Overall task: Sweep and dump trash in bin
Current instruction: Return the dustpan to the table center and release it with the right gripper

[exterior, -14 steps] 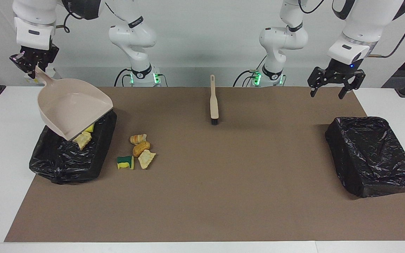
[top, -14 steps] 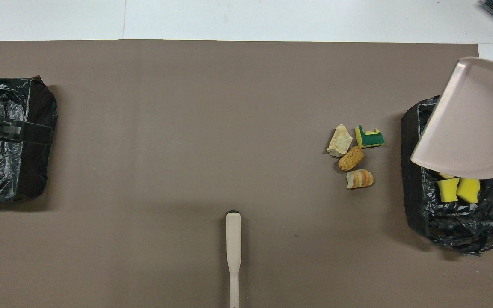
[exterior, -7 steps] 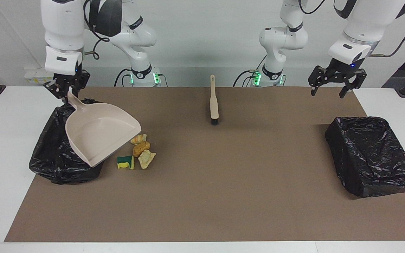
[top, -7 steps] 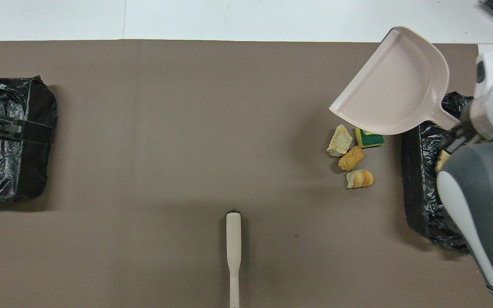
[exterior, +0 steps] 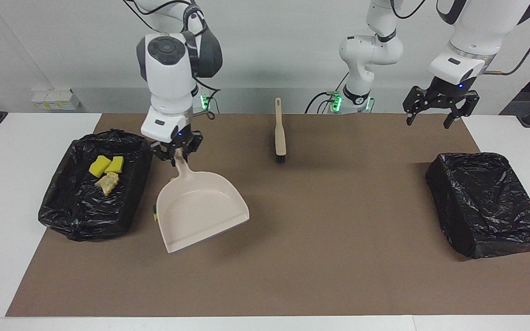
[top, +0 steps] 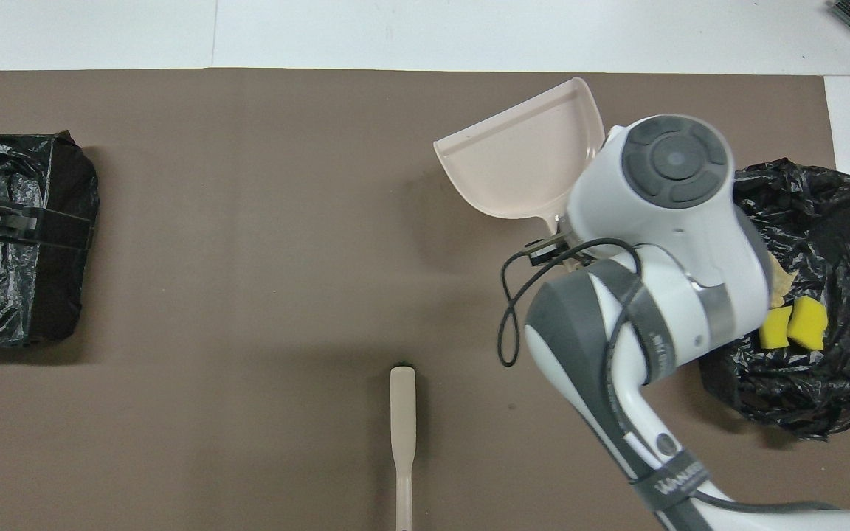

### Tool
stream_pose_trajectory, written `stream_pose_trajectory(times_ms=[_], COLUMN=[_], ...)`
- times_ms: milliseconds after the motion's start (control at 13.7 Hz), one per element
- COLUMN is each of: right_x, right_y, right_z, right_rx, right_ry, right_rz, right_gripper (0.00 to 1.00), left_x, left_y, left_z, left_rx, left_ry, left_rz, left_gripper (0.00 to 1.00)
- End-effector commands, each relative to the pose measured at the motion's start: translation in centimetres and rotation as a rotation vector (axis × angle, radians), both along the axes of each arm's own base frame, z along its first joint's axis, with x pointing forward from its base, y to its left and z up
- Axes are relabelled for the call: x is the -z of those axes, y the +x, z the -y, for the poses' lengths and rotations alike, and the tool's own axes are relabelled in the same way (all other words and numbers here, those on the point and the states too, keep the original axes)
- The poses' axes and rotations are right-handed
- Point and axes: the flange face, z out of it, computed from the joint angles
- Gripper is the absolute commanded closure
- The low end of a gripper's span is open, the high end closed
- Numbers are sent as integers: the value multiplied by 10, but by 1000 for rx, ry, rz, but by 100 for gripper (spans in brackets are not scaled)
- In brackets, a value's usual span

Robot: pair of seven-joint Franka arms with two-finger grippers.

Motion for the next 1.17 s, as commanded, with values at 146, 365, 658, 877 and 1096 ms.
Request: stream_pose_trajectory(times_ms=[146,365,658,877,1096], right_x=[41,89,117,122,120], right_y=[-21,-32,-37,-45,-47], right_z=[-87,-148,-163,-166,-171], right_rx=[180,320,325,298,335], right_ry=[96,127,128,108,159], right_rz=[-53,-14,-18,-62,-102], right_gripper=[100,100,100,100,100], left_x=[-8,-9,-8,-8,-8], left_y=[-2,-2,-3,-4,-4], left_z=[-3,-2,-3,-1,1], left_rx=[2,7,12,22,16], left_ry=[14,14,24,19,15], left_rz=[6,1,-13,-11,-8], left_gripper=[0,0,0,0,0])
